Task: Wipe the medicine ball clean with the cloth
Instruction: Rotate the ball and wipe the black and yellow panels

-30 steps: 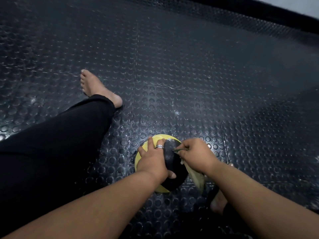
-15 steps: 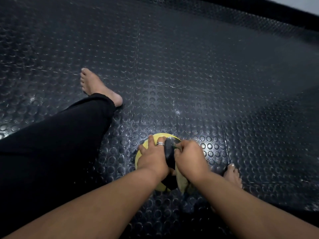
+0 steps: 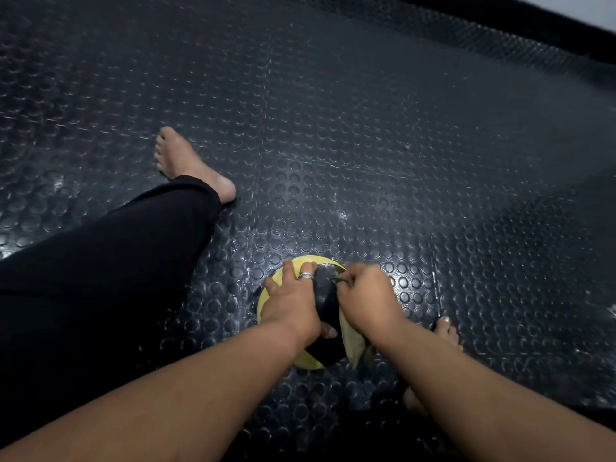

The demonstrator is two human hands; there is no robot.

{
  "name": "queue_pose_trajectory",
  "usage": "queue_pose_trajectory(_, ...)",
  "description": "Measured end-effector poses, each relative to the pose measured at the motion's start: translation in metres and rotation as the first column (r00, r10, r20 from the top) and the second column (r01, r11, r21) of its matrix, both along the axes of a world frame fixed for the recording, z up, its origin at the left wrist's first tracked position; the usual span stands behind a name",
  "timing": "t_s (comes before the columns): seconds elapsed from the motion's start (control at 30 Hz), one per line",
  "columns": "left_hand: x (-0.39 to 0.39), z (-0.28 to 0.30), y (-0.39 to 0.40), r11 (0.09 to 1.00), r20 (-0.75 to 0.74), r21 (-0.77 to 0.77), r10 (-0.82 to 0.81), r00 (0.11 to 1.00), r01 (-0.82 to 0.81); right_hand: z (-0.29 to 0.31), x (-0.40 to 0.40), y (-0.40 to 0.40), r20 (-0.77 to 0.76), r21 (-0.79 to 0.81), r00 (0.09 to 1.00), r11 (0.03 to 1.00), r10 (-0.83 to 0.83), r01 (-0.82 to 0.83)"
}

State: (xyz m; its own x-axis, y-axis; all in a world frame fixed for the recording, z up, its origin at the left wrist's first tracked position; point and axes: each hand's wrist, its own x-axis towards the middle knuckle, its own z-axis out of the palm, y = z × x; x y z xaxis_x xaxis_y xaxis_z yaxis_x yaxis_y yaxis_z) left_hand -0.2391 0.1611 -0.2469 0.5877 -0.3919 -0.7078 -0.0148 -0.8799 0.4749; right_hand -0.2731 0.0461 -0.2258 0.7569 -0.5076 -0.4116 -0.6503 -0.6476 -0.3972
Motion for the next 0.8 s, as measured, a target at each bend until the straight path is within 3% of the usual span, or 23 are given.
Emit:
queue_pose_trajectory(0.37,-0.003,0.003,0.001,1.000,-0.009,-0.010,0.000,1.000,0.000,-0.017,0.038,-0.022,-0.135,0.017,0.991,0.999,-0.026,0.029)
queue_pose_trajectory(0.53,0.001,0.001,0.001,0.999,-0.020,-0.005,0.037,0.999,-0.037,-0.005,0.015,-0.009,-0.054,0.001,0.996,0.998,0.069,-0.069)
queue_pose_trajectory(0.67,0.002,0.001,0.001,1.000,-0.020,-0.008,0.017,1.000,-0.018,-0.002,0.009,-0.007,-0.025,0.017,1.000,1.000,0.002,-0.001)
queue_pose_trajectory(0.8,-0.002,0.004,0.002,1.000,-0.007,-0.013,0.002,1.000,-0.002,-0.015,0.030,-0.019,-0.097,0.014,0.994,0.998,-0.056,0.058)
